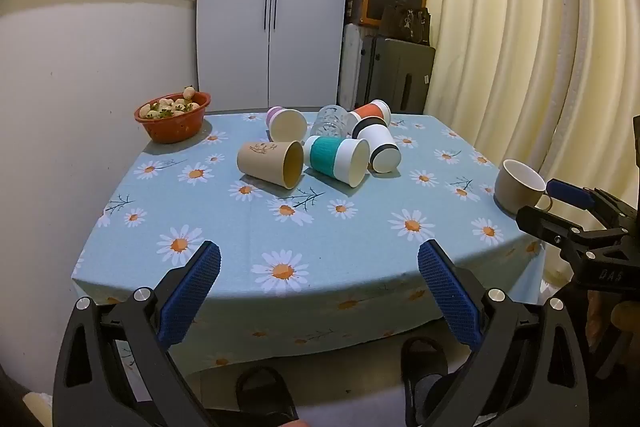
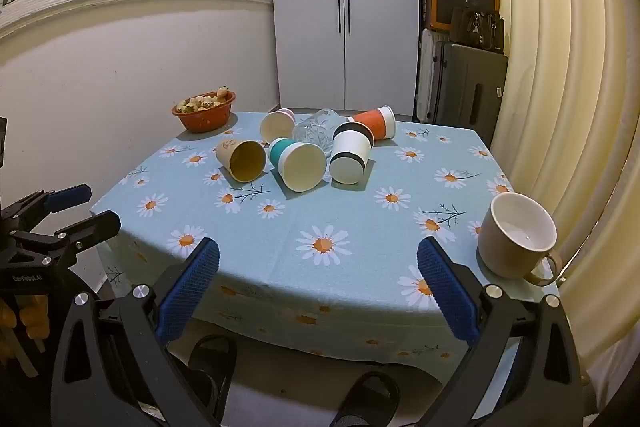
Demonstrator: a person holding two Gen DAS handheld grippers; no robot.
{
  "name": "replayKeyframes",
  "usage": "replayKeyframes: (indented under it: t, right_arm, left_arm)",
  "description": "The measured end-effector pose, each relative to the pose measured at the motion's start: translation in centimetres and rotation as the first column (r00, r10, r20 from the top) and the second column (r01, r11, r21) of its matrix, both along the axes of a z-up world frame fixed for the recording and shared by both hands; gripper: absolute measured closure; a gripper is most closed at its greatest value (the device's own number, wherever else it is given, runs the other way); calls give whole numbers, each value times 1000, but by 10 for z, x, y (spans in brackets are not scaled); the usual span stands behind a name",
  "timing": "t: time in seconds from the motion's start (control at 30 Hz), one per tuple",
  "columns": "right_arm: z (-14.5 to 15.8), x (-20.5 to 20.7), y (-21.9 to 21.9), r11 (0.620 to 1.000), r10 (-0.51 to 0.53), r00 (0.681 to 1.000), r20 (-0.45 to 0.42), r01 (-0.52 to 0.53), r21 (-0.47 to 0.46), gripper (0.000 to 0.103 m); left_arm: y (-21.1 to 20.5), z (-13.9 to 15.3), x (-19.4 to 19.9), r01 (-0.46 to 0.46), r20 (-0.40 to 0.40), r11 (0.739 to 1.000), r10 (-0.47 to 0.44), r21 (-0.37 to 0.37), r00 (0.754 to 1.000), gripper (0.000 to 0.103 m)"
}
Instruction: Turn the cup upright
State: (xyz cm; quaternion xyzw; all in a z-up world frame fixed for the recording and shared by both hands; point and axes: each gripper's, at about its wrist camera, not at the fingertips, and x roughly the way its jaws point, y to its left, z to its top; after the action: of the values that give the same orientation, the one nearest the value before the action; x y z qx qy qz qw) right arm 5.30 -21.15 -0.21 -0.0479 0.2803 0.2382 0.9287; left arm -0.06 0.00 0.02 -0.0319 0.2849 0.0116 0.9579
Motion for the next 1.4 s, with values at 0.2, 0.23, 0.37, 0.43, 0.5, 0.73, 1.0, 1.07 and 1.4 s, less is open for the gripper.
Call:
replayKeyframes:
  t: [0.2, 0.23, 0.37, 0.43, 0.5, 0.73, 1.0, 1.07, 1.4]
  right_arm:
    - [0, 0, 2, 1000, 4, 1000, -2, -4, 0, 5]
    - [0, -1, 2, 1000, 5, 1000, -2, -5, 1, 5]
    - [0, -1, 5, 1000, 3, 1000, -7, -3, -10, 5]
    - [0, -1, 4, 1000, 3, 1000, -9, -3, -9, 5]
    - [-3, -1, 4, 1000, 5, 1000, -8, -5, -12, 5]
    - [-2, -2, 3, 1000, 6, 1000, -12, -7, -16, 5]
    - [-6, 1, 4, 1000, 7, 1000, -14, -7, -19, 5]
    - [-6, 2, 3, 1000, 8, 1000, -16, -8, -17, 5]
    - [-6, 2, 5, 1000, 9, 1000, -19, -9, -18, 5]
  left_arm:
    - [-4, -1, 1, 7, -11, 1000, -7, 7, 1000, 6]
    - [-5, 0, 0, 7, -12, 1000, -7, 9, 1000, 6]
    - [-3, -2, -2, 6, -11, 1000, -5, 6, 1000, 7]
    - [0, -2, 0, 6, -16, 1000, -6, 1, 1000, 7]
    - [0, 0, -1, 6, -16, 1000, -6, -1, 1000, 7]
    - [0, -2, 0, 5, -17, 1000, -5, -10, 1000, 6]
    - [-1, -3, 1, 2, -17, 1000, -2, 0, 1000, 7]
    - [-2, -2, 1, 3, -17, 1000, -3, 0, 1000, 6]
    - [-1, -3, 1, 8, -22, 1000, -7, 1, 1000, 6]
